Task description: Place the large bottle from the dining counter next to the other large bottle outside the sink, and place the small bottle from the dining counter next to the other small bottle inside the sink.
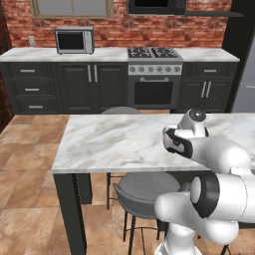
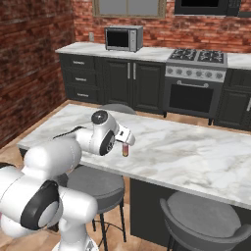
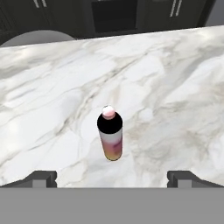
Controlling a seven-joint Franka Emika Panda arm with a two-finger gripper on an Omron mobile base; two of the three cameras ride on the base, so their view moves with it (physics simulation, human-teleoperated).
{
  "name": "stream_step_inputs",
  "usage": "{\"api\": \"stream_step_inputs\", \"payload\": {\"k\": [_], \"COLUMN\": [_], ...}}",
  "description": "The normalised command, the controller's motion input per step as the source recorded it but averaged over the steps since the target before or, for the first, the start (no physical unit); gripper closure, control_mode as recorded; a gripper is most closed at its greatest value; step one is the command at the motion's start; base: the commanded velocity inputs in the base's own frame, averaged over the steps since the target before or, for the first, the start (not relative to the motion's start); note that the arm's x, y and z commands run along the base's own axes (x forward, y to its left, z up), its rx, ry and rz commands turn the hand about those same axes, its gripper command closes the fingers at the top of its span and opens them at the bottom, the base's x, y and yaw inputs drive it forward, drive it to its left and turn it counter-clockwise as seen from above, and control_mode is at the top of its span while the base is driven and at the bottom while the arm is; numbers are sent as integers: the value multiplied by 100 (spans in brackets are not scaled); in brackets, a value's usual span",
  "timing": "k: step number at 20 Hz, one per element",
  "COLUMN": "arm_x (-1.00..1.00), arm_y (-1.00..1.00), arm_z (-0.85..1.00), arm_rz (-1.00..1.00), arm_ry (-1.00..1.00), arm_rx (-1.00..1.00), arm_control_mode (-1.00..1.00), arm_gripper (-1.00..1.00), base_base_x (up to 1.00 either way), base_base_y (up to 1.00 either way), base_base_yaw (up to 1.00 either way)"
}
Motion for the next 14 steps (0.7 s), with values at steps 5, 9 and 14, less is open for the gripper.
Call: {"api": "stream_step_inputs", "payload": {"k": [5,9,14], "arm_x": [15,19,23], "arm_y": [-9,0,0], "arm_z": [-8,0,-1], "arm_rz": [0,0,0], "arm_ry": [0,0,0], "arm_rx": [0,0,0], "arm_control_mode": [-100,-100,-100], "arm_gripper": [-100,-100,-100], "base_base_x": [0,0,0], "base_base_y": [0,0,0], "base_base_yaw": [0,0,0]}}
